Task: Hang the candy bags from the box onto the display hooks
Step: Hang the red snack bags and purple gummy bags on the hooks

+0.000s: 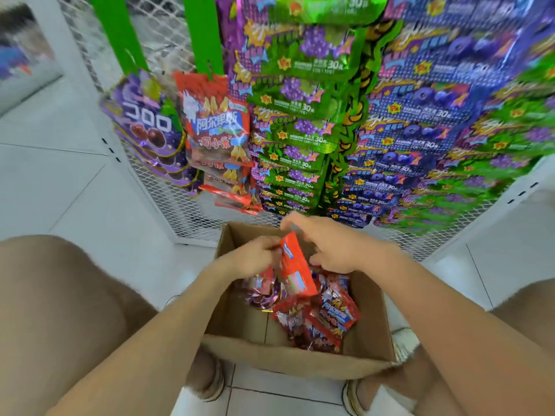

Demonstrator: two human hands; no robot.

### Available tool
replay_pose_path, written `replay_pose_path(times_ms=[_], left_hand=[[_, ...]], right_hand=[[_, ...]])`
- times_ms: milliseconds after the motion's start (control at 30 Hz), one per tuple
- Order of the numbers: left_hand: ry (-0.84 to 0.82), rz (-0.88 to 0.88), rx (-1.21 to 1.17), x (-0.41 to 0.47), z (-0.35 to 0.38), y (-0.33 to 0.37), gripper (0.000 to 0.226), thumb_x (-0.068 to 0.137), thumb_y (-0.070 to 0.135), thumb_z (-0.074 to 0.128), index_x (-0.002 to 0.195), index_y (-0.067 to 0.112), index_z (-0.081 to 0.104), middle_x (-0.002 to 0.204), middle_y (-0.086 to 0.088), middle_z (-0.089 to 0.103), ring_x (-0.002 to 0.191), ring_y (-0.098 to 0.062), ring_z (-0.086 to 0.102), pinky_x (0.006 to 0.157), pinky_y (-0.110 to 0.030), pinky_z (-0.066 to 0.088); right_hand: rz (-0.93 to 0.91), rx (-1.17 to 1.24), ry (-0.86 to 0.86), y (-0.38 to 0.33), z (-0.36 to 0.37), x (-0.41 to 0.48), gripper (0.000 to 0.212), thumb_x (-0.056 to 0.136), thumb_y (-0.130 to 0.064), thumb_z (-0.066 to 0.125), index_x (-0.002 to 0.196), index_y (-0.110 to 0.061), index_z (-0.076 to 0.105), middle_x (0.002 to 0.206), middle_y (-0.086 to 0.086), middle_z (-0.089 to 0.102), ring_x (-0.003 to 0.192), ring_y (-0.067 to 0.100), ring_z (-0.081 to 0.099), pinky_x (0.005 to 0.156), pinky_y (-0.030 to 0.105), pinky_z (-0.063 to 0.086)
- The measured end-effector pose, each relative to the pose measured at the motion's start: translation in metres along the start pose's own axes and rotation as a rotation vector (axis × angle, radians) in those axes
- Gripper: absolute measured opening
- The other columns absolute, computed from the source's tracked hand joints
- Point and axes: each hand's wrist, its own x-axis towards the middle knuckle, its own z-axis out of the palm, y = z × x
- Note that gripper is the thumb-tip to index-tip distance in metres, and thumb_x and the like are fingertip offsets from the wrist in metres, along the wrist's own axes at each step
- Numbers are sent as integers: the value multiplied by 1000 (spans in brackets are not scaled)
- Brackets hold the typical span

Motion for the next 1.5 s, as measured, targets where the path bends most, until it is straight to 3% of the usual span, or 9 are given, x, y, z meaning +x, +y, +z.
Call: replay_pose_path(times_ms=[133,300,467,567,667,900,1033,1167,1500], left_hand=[[12,88,-151,-38,-57,58,25,106,3,53,127,2,68,105,3,73,92,-1,65,88,-19,49],[1,189,-81,-75,-118,109,12,105,9,60,114,8,68,96,-7,70,92,-21,60,88,-39,50],[771,393,-39,-81,-161,153,12,99,10,61,100,14,72,89,0,74,73,-5,66,71,-27,51],[1158,447,63,-73,-177,161,31,91,10,54,117,20,66,111,4,64,102,-13,65,90,-36,53],[1092,434,-92,-60,-187,164,45,90,10,51,132,22,58,125,3,64,118,-16,62,106,-48,51],[894,468,-330,-70,-199,177,25,101,20,49,111,15,72,107,-7,75,103,-30,68,95,-42,53],[869,423,-328,-89,-204,180,31,104,31,54,99,14,80,93,16,77,89,-1,66,86,-27,47],[792,396,-346,-100,-211,179,52,91,51,47,99,14,83,102,-1,82,103,-25,74,102,-43,50],[761,375,-468,-115,-211,177,50,83,63,60,99,20,83,100,-3,82,104,-26,77,110,-53,50]], right_hand=[[-172,369,201,-37,-45,-14,28,88,5,75,109,-13,73,89,-6,66,64,-4,58,61,11,44],[-265,280,469,-66,-74,-13,25,79,-18,90,89,-36,76,110,-17,56,107,5,60,91,21,47],[-267,405,547,-96,-92,-14,14,87,-26,86,85,-27,72,90,-11,75,87,5,71,84,33,55],[-246,518,617,-108,-97,-9,11,90,-23,82,85,-28,74,75,-8,73,67,11,67,64,24,51],[-234,607,732,-115,-102,4,5,91,-26,82,87,-27,79,70,-6,73,61,11,64,61,29,51],[-152,597,957,-124,-117,29,10,96,-31,75,86,-27,76,67,-24,68,60,2,59,60,23,43],[-168,632,1030,-143,-118,38,11,96,-27,75,86,-23,77,75,-17,75,67,0,66,68,30,52],[-146,663,1128,-161,-116,48,25,85,-44,83,78,-20,79,62,-1,71,53,14,50,55,38,50],[-163,761,1211,-181,-130,66,32,88,-46,81,78,-15,78,65,2,72,55,20,51,58,46,52]])
